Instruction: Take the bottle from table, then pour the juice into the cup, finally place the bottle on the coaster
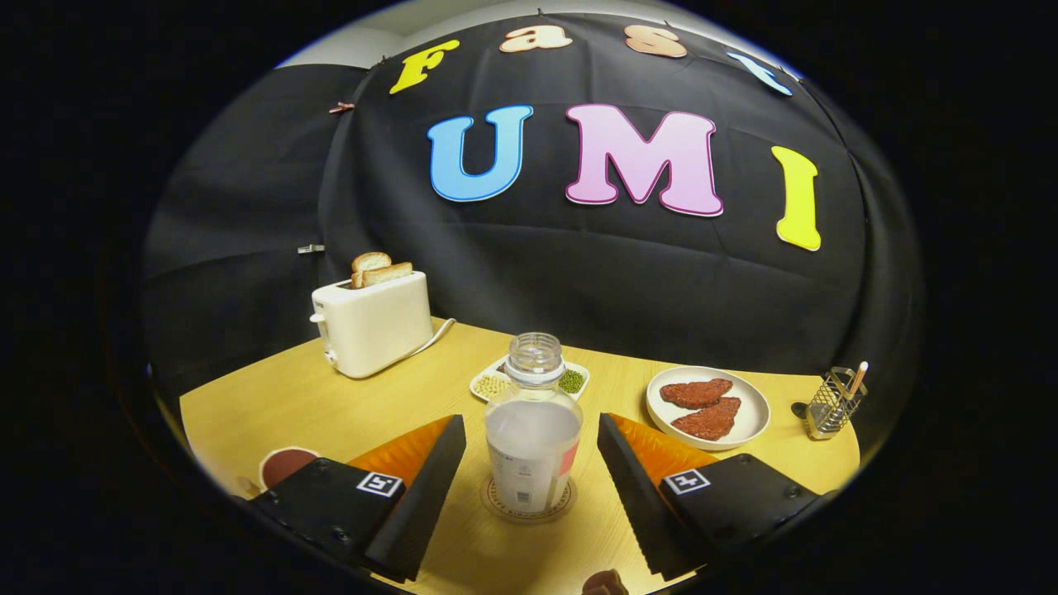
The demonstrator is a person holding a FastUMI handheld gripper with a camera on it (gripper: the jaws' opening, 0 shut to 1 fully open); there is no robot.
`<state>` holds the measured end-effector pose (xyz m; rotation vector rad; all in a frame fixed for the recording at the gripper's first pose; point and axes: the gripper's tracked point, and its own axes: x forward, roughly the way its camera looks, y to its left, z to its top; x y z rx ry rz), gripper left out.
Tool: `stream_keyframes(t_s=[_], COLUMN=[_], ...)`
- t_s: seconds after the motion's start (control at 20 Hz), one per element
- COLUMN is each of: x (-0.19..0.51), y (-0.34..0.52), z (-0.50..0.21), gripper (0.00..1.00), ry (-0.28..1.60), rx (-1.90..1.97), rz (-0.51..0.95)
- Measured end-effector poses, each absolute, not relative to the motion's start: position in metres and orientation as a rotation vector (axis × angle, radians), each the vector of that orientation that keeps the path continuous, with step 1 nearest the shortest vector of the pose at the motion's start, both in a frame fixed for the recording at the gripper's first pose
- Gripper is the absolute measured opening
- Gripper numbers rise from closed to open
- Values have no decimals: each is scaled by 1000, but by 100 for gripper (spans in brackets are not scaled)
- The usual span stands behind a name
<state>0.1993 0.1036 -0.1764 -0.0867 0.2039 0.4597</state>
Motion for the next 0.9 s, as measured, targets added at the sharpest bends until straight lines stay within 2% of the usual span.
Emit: stream_keyframes(t_s=[0.65,0.9], x=[116,95], y=[20,-34], z=[-33,-8], gripper=[99,99], ry=[48,53], rx=[-80,-124], rz=[364,231])
